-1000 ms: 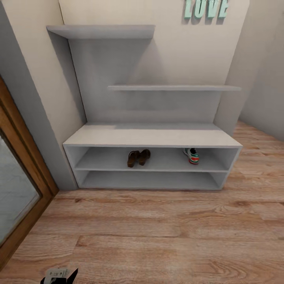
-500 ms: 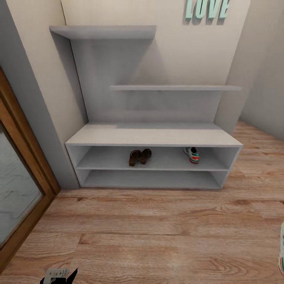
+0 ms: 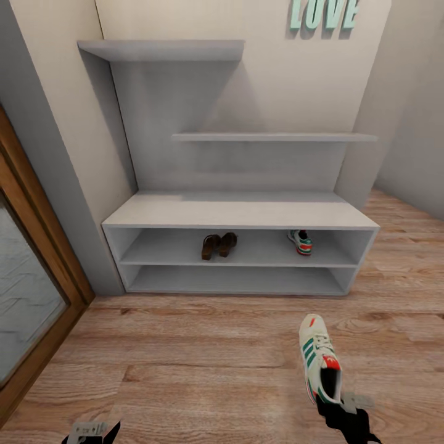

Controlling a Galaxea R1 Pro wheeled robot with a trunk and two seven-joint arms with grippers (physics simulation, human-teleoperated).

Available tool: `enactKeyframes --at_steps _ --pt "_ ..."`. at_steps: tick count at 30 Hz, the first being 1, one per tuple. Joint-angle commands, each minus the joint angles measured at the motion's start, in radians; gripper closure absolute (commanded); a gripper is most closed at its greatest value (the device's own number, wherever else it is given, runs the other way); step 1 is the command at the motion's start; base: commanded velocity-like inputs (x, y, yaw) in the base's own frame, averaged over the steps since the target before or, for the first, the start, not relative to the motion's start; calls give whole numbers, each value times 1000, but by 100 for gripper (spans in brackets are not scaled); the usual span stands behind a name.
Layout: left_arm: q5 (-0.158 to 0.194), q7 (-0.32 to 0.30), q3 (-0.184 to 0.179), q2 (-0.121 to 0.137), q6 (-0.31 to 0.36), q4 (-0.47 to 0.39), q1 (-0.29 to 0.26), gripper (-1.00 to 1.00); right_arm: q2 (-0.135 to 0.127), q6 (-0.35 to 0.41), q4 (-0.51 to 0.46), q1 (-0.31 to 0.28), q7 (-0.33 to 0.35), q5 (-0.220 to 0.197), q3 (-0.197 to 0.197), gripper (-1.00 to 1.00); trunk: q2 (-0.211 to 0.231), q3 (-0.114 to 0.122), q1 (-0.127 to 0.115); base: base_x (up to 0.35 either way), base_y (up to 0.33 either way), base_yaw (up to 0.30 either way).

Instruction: Pick up the two gym shoes and the two sandals from the corridor floor and place them onto the hallstand (shoe rack) in the corridor, making sure they are on the rack and not on the floor. Arrange them so the two gym shoes are next to each other and the two sandals are next to each other.

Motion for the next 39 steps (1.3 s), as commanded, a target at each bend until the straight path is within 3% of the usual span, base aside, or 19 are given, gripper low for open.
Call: enactKeyframes --at_steps 1,3,5,11,16,20,28,33,39 --pt "2 -10 7 0 0 0 1 -100 18 63 -16 -23 -20 3 17 100 0 -1 0 0 0 0" --pt "2 -10 7 0 0 0 2 -100 49 148 -33 -62 -68 4 51 100 0 -1 0 0 0 0" --pt "2 -11 7 0 0 -1 3 -100 93 234 -43 -119 -147 5 113 100 0 -1 0 0 0 0" --pt "1 -11 7 1 0 0 4 -100 181 301 -43 -203 -347 5 263 100 0 -1 0 0 0 0" --pt "1 -11 6 0 0 2 4 -100 231 312 -43 -228 -456 5 339 100 0 -1 0 0 0 0" --pt "1 -11 6 0 -1 3 4 -100 242 314 -43 -236 -493 3 370 100 0 -1 0 0 0 0" --pt "0 -11 5 -1 -40 6 4 -100 242 315 -12 -244 -508 5 377 100 0 -1 0 0 0 0" --pt "1 -11 4 -4 -41 6 4 -100 242 332 1 -354 -508 0 377 100 0 -1 0 0 0 0" --pt "0 -11 2 -7 -41 6 5 -100 242 361 26 -422 -509 -3 376 100 0 -1 0 0 0 0"
